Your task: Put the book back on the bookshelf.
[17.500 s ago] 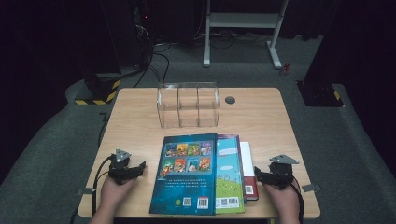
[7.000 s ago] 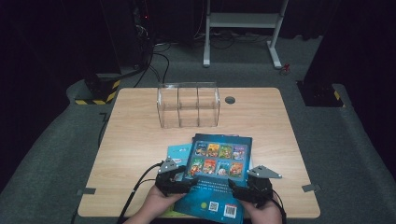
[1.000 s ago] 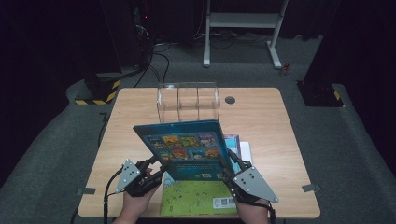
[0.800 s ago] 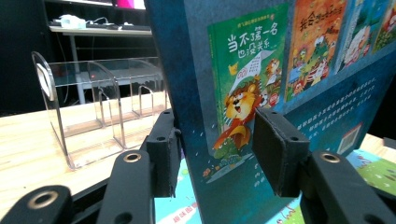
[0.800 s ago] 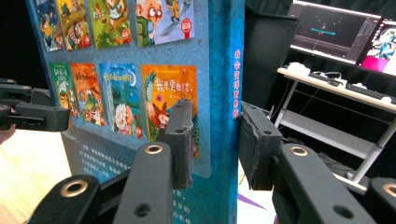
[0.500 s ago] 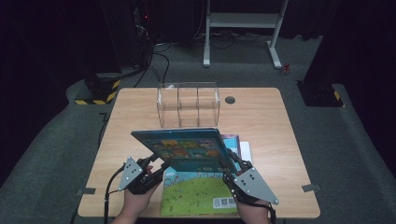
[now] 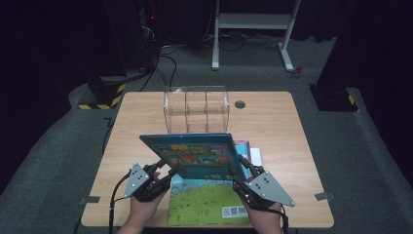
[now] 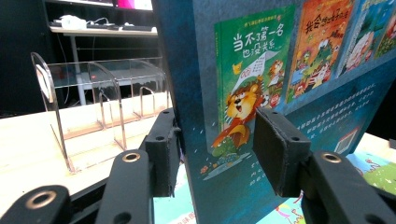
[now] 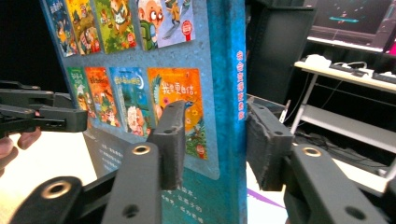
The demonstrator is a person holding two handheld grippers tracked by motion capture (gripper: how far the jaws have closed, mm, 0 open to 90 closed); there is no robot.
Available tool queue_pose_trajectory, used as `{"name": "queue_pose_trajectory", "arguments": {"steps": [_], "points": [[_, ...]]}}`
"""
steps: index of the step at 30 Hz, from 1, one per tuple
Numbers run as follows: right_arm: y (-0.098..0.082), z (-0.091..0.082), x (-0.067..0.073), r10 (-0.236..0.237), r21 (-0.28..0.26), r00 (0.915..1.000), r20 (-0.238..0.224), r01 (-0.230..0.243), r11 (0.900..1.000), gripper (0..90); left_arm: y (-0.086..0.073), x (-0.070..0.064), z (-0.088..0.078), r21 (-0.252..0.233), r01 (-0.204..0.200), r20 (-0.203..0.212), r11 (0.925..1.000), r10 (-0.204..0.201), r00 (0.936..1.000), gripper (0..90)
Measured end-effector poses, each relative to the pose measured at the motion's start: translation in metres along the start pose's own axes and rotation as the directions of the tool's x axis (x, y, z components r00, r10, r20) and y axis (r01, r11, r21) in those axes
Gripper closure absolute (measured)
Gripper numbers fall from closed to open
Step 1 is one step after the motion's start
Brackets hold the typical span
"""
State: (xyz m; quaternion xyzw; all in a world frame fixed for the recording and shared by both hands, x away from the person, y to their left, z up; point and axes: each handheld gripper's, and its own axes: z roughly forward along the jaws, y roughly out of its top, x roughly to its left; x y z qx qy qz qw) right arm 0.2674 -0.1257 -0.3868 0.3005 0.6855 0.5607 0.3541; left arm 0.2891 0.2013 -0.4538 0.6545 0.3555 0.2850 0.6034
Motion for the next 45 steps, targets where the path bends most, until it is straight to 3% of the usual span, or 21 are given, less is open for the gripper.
{"name": "queue_pose_trajectory", "arguments": {"steps": [6, 10, 14, 19, 22, 31, 39, 45], "points": [[-0.001, 0.003, -0.001, 0.011, 0.015, 0.9996, -0.024, -0.011, 1.000, 54.6, -0.001, 0.000, -0.002, 0.001, -0.001, 0.005, 1.0000, 0.001, 1.0000, 52.3], [-0.004, 0.007, -0.004, 0.049, 0.060, 0.9976, -0.050, -0.046, 0.997, 51.1, -0.001, -0.001, -0.002, 0.000, 0.000, 0.005, 1.0000, 0.000, 1.0000, 52.3], [-0.007, 0.011, -0.011, 0.110, 0.103, 0.9898, -0.090, -0.101, 0.990, 48.0, -0.001, 0.000, -0.002, -0.001, 0.000, 0.005, 1.0000, 0.000, 1.0000, 52.2], [-0.010, 0.013, -0.015, 0.145, 0.111, 0.9828, -0.114, -0.132, 0.985, 45.4, -0.001, 0.000, -0.002, -0.001, 0.004, 0.008, 1.0000, -0.004, 1.0000, 52.0], [-0.010, 0.013, -0.016, 0.136, 0.104, 0.9801, -0.145, -0.121, 0.987, 45.5, -0.001, 0.000, -0.002, -0.001, 0.003, 0.008, 1.0000, -0.003, 1.0000, 52.0], [-0.011, 0.012, -0.013, 0.085, 0.091, 0.9883, -0.127, -0.074, 0.993, 52.0, -0.002, -0.001, -0.003, -0.003, 0.003, 0.009, 1.0000, -0.003, 1.0000, 51.9], [-0.012, 0.013, -0.013, 0.084, 0.106, 0.9875, -0.133, -0.070, 0.992, 52.2, -0.002, -0.001, -0.003, -0.003, 0.004, 0.008, 1.0000, -0.003, 1.0000, 51.7], [-0.012, 0.012, -0.018, 0.118, 0.110, 0.9787, -0.168, -0.100, 0.989, 54.7, -0.002, -0.001, -0.003, -0.006, 0.010, 0.007, 0.9999, -0.010, 0.9999, 51.6]]}}
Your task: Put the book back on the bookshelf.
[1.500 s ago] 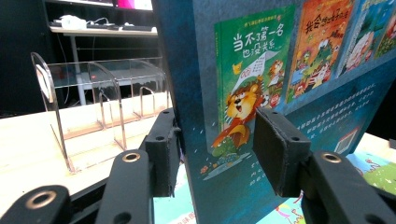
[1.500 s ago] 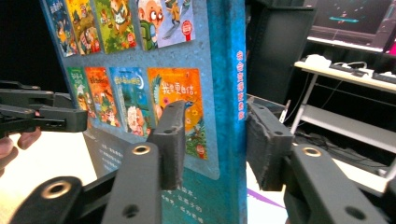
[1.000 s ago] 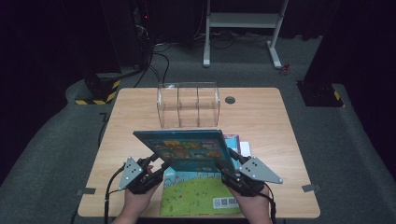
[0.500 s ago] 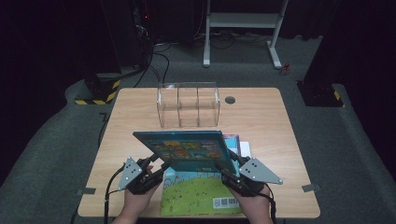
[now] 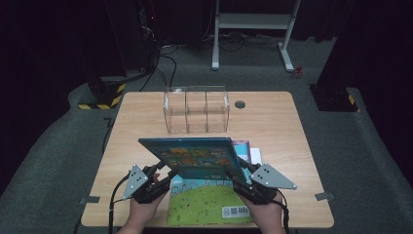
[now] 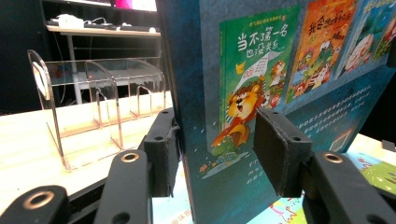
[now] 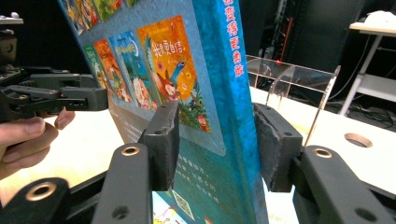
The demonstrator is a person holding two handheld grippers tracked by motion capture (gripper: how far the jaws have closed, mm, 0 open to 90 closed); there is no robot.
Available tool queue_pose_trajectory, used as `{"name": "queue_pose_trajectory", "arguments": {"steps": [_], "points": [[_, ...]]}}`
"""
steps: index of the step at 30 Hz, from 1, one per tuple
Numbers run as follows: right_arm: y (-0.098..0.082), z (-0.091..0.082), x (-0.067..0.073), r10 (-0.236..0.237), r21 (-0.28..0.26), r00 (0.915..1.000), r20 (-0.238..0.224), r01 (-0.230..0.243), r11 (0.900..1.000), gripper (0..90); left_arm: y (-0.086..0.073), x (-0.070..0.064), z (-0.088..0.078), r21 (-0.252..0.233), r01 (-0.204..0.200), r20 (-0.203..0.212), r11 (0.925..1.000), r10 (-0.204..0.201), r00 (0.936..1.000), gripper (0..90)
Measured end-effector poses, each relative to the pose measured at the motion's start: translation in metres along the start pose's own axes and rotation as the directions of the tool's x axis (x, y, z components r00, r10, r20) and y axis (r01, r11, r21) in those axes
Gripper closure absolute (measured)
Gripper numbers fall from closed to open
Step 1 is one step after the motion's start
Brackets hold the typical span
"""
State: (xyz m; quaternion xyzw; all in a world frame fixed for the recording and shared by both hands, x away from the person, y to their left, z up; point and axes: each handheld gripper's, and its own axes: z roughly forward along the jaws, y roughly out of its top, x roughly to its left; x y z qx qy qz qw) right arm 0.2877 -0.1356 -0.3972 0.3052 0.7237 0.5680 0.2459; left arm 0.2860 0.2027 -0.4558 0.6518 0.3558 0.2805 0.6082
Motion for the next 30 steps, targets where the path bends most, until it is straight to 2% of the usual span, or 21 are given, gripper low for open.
{"name": "queue_pose_trajectory", "arguments": {"steps": [2, 8, 20, 23, 25, 27, 30], "points": [[0.000, 0.000, -0.001, -0.005, -0.004, 1.0000, -0.004, 0.005, 1.000, 56.4, 0.000, 0.000, 0.000, 0.003, 0.006, 0.001, 1.0000, -0.006, 1.0000, 51.6], [0.000, -0.002, 0.003, -0.073, -0.003, 0.9973, 0.004, 0.073, 0.997, 61.4, 0.000, 0.003, 0.001, 0.005, 0.030, -0.007, 0.9995, -0.030, 0.9995, 50.9], [0.000, -0.002, 0.007, -0.121, 0.008, 0.9926, -0.001, 0.121, 0.993, 66.9, 0.000, 0.006, 0.002, 0.015, 0.042, -0.023, 0.9990, -0.042, 0.9989, 49.2], [0.000, -0.002, 0.009, -0.141, 0.010, 0.9898, -0.018, 0.142, 0.990, 71.6, 0.000, 0.009, 0.002, 0.025, 0.061, -0.039, 0.9979, -0.060, 0.9975, 48.8], [0.000, -0.002, 0.009, -0.123, 0.006, 0.9911, -0.050, 0.124, 0.992, 74.5, 0.000, 0.012, 0.003, 0.030, 0.068, -0.051, 0.9972, -0.067, 0.9965, 48.9], [0.000, -0.001, 0.010, -0.126, 0.000, 0.9894, -0.073, 0.126, 0.992, 76.3, -0.001, 0.013, 0.003, 0.037, 0.075, -0.062, 0.9965, -0.073, 0.9954, 49.0], [0.000, 0.000, 0.013, -0.135, -0.002, 0.9871, -0.085, 0.136, 0.991, 77.9, -0.002, 0.016, 0.002, 0.050, 0.080, -0.072, 0.9955, -0.077, 0.9944, 48.7]]}}
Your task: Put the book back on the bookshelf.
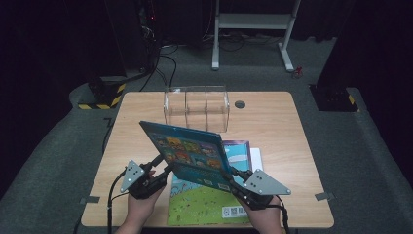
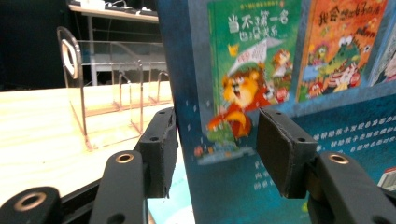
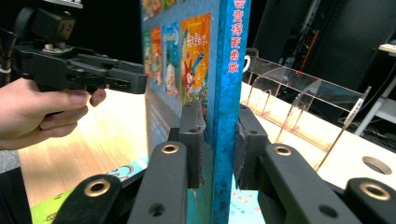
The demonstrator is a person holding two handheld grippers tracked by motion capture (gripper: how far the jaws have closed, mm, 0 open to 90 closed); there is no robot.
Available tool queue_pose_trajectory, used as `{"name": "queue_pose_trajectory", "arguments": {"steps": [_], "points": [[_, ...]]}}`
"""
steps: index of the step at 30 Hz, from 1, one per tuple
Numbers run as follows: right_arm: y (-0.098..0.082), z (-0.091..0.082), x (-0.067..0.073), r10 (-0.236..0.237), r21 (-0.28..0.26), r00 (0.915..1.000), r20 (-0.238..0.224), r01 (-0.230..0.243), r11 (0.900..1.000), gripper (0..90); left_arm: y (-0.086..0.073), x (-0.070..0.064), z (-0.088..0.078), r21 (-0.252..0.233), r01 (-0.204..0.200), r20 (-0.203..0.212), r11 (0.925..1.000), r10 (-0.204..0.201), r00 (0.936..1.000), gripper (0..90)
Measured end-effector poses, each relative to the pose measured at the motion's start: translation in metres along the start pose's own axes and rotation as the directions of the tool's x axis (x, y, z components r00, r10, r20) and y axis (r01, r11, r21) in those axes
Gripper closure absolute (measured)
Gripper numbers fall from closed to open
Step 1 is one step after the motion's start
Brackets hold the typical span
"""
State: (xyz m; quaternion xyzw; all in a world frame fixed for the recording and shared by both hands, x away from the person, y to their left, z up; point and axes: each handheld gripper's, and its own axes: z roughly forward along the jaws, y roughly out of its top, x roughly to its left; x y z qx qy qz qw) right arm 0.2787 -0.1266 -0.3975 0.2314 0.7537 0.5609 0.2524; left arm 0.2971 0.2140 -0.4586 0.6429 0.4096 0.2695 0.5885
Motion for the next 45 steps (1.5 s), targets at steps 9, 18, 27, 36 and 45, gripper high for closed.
{"name": "queue_pose_trajectory", "arguments": {"steps": [9, 18, 27, 36, 45], "points": [[-0.002, 0.002, -0.001, 0.022, -0.001, 0.9987, 0.047, -0.022, 1.000, 82.5, -0.002, -0.002, 0.002, 0.026, -0.023, 0.025, 0.9994, 0.023, 0.9994, 48.6], [-0.004, 0.001, -0.004, 0.062, -0.012, 0.9953, 0.073, -0.062, 0.998, 82.2, -0.003, -0.001, 0.004, 0.042, -0.018, 0.021, 0.9990, 0.017, 0.9996, 46.0], [-0.003, 0.004, 0.001, 0.102, -0.009, 0.9898, 0.099, -0.102, 0.995, 82.2, -0.003, -0.002, 0.004, 0.056, -0.028, 0.019, 0.9980, 0.027, 0.9995, 45.3], [-0.003, 0.014, 0.004, 0.118, -0.010, 0.9874, 0.106, -0.117, 0.993, 82.3, -0.006, -0.001, -0.001, 0.076, -0.036, 0.000, 0.9964, 0.036, 0.9993, 46.5], [-0.001, 0.028, 0.012, 0.095, -0.003, 0.9891, 0.112, -0.096, 0.995, 82.3, -0.008, 0.001, -0.007, 0.096, -0.033, -0.024, 0.9948, 0.035, 0.9991, 44.1]]}}
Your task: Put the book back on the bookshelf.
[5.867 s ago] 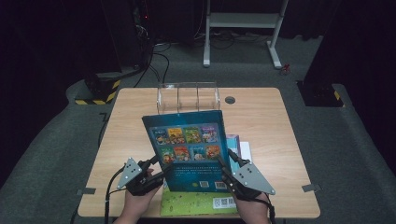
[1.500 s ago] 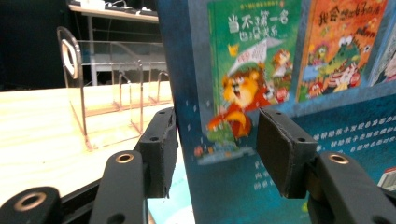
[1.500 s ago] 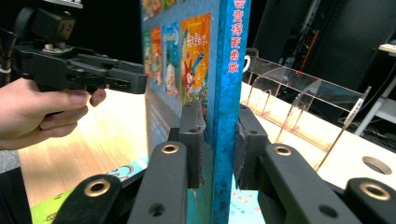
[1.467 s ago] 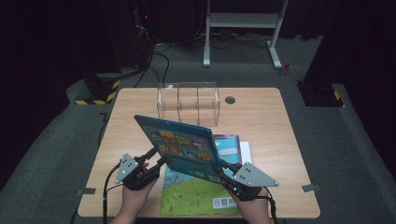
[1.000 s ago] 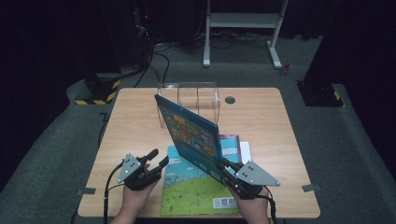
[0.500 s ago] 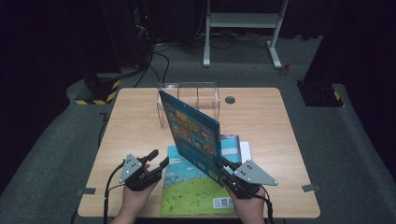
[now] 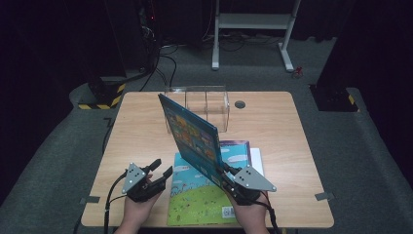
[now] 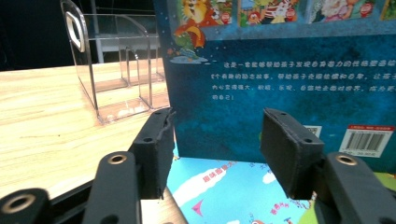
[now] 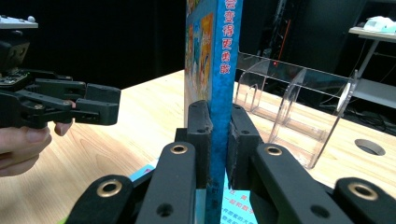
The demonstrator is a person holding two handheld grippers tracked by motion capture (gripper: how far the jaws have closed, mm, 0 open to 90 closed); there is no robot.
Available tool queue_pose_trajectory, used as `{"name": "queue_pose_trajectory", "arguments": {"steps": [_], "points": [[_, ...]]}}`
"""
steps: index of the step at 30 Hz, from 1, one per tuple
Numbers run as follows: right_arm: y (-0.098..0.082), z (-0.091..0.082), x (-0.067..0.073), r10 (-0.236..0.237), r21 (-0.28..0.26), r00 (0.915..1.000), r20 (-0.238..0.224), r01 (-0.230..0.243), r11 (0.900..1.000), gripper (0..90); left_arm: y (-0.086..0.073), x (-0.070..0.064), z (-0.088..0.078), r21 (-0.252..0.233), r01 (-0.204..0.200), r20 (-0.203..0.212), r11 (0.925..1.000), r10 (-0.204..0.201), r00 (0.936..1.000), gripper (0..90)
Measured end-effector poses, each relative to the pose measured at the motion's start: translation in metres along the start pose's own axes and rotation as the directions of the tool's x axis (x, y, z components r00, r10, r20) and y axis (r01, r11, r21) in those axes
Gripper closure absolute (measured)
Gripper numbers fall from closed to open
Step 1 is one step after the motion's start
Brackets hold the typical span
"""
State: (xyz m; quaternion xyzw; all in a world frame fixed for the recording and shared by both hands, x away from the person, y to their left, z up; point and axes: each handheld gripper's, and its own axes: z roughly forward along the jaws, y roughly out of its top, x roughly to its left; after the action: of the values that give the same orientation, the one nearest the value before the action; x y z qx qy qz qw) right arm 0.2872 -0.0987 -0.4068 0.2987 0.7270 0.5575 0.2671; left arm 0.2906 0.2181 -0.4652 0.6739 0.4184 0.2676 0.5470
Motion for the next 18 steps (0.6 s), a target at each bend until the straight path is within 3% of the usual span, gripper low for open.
{"name": "queue_pose_trajectory", "arguments": {"steps": [18], "points": [[0.000, 0.020, 0.008, 0.007, 0.002, 1.0000, 0.003, -0.007, 1.000, 82.2, -0.006, 0.005, -0.010, 0.022, 0.009, -0.028, 0.9997, -0.008, 0.9996, 42.7]]}}
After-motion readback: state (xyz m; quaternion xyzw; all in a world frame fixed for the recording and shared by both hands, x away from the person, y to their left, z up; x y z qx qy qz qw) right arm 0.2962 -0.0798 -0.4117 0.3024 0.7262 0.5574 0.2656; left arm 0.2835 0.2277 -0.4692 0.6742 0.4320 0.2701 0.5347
